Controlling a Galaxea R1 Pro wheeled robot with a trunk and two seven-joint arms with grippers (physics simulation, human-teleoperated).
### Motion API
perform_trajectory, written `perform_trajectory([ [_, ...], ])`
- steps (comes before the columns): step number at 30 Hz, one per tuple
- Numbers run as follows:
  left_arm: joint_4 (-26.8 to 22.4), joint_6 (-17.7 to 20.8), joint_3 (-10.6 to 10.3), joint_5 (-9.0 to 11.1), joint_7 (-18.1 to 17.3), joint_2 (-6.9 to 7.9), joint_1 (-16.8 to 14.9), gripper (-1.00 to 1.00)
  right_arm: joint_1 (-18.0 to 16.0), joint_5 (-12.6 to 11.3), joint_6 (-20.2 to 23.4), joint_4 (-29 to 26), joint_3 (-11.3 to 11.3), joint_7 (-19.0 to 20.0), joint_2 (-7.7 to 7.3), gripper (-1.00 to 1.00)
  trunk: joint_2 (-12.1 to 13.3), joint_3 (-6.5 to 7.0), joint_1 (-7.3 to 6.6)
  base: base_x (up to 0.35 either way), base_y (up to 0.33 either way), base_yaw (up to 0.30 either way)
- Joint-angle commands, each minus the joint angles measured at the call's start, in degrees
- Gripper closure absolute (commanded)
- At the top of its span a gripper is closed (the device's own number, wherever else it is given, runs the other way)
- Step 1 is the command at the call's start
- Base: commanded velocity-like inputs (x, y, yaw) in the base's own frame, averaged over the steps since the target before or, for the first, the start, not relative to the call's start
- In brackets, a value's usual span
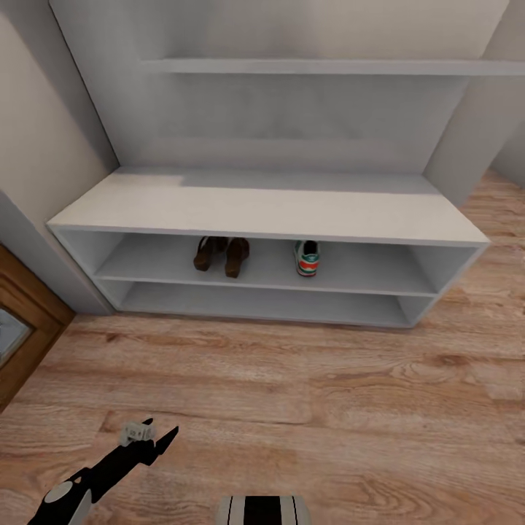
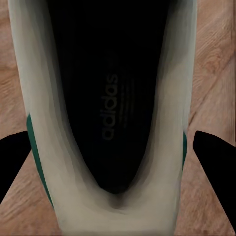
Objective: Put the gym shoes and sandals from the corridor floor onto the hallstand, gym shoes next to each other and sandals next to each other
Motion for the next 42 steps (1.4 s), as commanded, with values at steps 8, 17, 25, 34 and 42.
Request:
perform_trajectory([
  [8,0.04,-0.02,0.19,0.24,-0.30,0.01,-0.02,-1.00,-0.07,-0.53,-0.11,0.09,-0.21,0.48,0.00,1.00,-0.01,-0.03,-0.04,-0.281,-0.172,0.000],
  [17,-0.17,0.09,0.36,0.50,-0.21,0.04,-0.02,-1.00,-0.07,-0.63,-0.08,0.01,-0.21,0.48,0.46,1.00,-0.01,-0.03,-0.04,-0.180,-0.164,0.000],
  [25,-0.22,0.15,0.31,0.53,-0.11,-0.03,-0.02,-1.00,-0.06,-0.69,-0.08,-0.16,-0.21,0.48,0.70,1.00,-0.01,-0.03,-0.04,-0.015,-0.030,0.000],
  [34,-0.48,0.32,0.37,0.86,-0.16,0.20,-0.02,-1.00,-0.04,-0.71,-0.08,-0.17,-0.21,0.48,0.82,1.00,-0.01,-0.03,-0.04,0.000,-0.087,0.000],
  [42,-0.47,0.46,0.37,0.91,-0.12,0.22,-0.02,-1.00,-0.04,-0.71,-0.05,-0.17,-0.18,0.48,0.84,1.00,-0.01,0.13,-0.04,0.000,-0.002,-0.090],
])
